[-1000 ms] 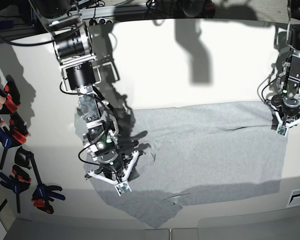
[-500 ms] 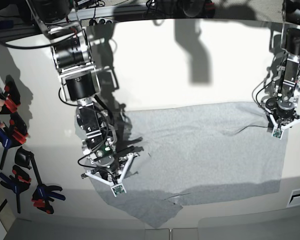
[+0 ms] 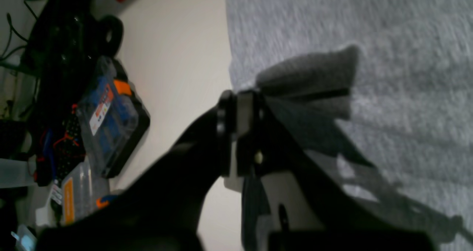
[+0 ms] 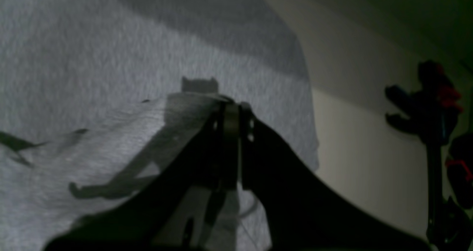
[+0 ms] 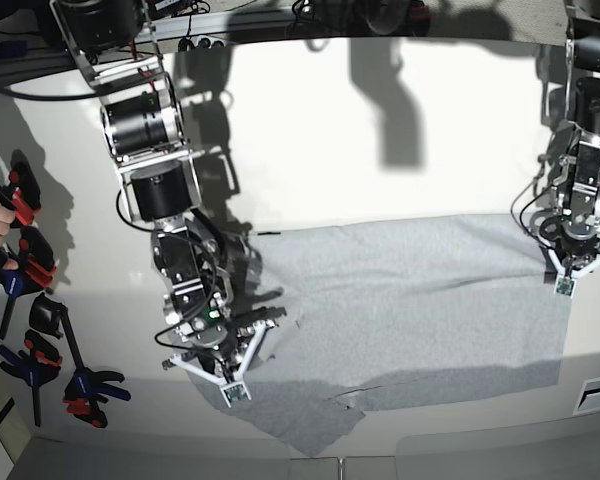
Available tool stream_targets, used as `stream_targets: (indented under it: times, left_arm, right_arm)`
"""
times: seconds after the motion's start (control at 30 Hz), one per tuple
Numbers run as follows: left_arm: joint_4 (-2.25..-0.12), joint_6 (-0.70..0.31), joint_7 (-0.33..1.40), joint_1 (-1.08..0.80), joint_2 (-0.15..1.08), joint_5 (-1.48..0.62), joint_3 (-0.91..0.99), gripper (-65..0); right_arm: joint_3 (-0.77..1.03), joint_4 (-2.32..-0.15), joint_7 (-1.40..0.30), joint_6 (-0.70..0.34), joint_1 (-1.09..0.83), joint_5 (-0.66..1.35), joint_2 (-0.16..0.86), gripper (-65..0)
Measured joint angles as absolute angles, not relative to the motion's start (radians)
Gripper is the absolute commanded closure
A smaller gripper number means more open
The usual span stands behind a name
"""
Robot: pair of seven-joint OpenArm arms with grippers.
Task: Fold the T-shirt properly
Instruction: 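Pull the shirt edge back with both grippers, spreading the shirt flat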
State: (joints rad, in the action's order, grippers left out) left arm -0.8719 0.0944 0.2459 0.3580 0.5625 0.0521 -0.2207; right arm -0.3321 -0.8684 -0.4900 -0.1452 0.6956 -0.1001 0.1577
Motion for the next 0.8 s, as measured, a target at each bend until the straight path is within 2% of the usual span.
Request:
stream_targets:
  times: [0.47, 0.57, 0.63, 0.7, 0.8]
  left_arm:
    - [-0.870, 0.094, 0.247, 0.356, 0.562, 0.044, -0.221, 0.0]
    - [-0.870, 0.094, 0.247, 0.355, 0.562, 0.044, -0.221, 0.0]
    - [-0.870, 0.094, 0.247, 0.355, 0.562, 0.044, -0.221, 0.0]
    - [-0.870, 0.094, 0.247, 0.355, 0.562, 0.044, -0.221, -1.9]
    - [-0.870, 0.094, 0.247, 0.356, 0.562, 0.044, -0.221, -9.7]
  right_arm:
    - [-0.332, -0.865, -0.485, -0.145, 0.693, -0.100, 0.155, -0.3]
    - [-0.332, -0.865, -0.471, -0.145, 0.693, -0.101, 0.155, -19.4]
    - [-0.332, -0.865, -0.464, -0.145, 0.693, -0.101, 0.155, -27.3]
    - [-0.332, -0.865, -0.464, -0.145, 0.693, -0.101, 0.155, -28.3]
    - [-0.332, -0.865, -0.466, -0.145, 0.693, -0.101, 0.155, -28.2]
